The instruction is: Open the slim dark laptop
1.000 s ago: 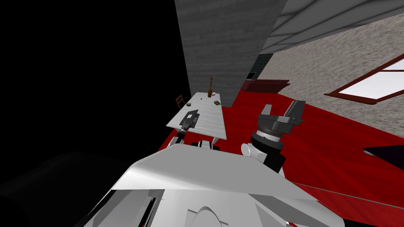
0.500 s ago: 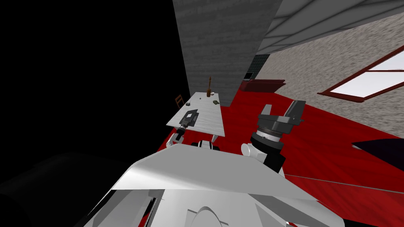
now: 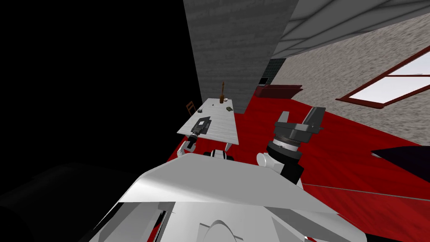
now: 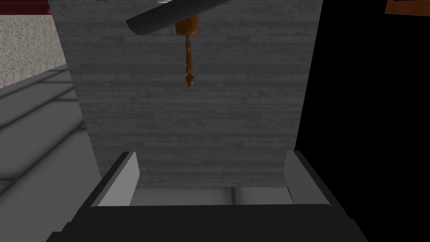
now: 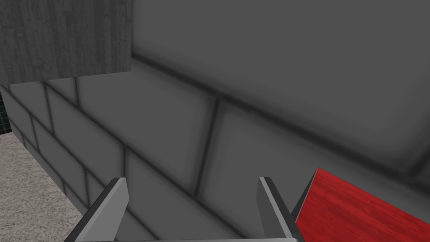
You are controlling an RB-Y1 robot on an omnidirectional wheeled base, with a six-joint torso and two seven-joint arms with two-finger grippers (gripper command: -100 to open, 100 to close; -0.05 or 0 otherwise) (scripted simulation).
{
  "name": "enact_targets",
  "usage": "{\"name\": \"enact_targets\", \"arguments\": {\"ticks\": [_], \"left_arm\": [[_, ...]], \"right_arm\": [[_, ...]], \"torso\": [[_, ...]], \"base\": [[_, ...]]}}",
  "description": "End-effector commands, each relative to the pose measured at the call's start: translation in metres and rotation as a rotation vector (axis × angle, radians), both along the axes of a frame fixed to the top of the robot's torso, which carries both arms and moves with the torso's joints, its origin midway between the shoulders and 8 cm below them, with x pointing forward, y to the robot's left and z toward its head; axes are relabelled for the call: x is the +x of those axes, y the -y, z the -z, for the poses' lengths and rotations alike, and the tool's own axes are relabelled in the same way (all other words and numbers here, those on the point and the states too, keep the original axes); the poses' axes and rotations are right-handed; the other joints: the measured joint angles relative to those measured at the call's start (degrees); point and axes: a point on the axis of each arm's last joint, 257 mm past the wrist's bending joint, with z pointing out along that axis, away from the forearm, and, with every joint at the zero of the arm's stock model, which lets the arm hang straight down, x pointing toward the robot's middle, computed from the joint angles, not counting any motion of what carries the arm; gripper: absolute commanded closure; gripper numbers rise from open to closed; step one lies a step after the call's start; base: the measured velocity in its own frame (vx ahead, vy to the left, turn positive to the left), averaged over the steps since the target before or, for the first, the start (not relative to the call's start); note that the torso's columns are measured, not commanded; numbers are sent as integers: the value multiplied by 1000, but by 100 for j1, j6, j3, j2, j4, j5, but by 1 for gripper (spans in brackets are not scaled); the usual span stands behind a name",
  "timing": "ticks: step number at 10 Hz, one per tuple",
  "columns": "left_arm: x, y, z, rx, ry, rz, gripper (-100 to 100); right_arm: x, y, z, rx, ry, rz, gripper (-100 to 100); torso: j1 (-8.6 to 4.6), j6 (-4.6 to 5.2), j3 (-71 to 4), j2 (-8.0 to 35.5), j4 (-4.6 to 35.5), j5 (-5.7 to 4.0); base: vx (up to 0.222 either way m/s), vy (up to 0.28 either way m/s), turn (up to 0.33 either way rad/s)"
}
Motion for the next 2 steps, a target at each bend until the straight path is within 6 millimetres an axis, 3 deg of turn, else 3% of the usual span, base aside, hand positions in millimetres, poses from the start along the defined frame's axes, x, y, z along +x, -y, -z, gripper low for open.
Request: {"name": "enact_targets", "arguments": {"ticks": [1, 2], "left_arm": [[0, 0, 0, 0, 0, 0, 0], [0, 0, 0, 0, 0, 0, 0]], "right_arm": [[0, 0, 0, 0, 0, 0, 0], [0, 0, 0, 0, 0, 0, 0]], "torso": [[-1, 0, 3, 4, 1, 0], [-1, 0, 4, 6, 2, 0]], "base": [[0, 0, 0], [0, 0, 0]]}}
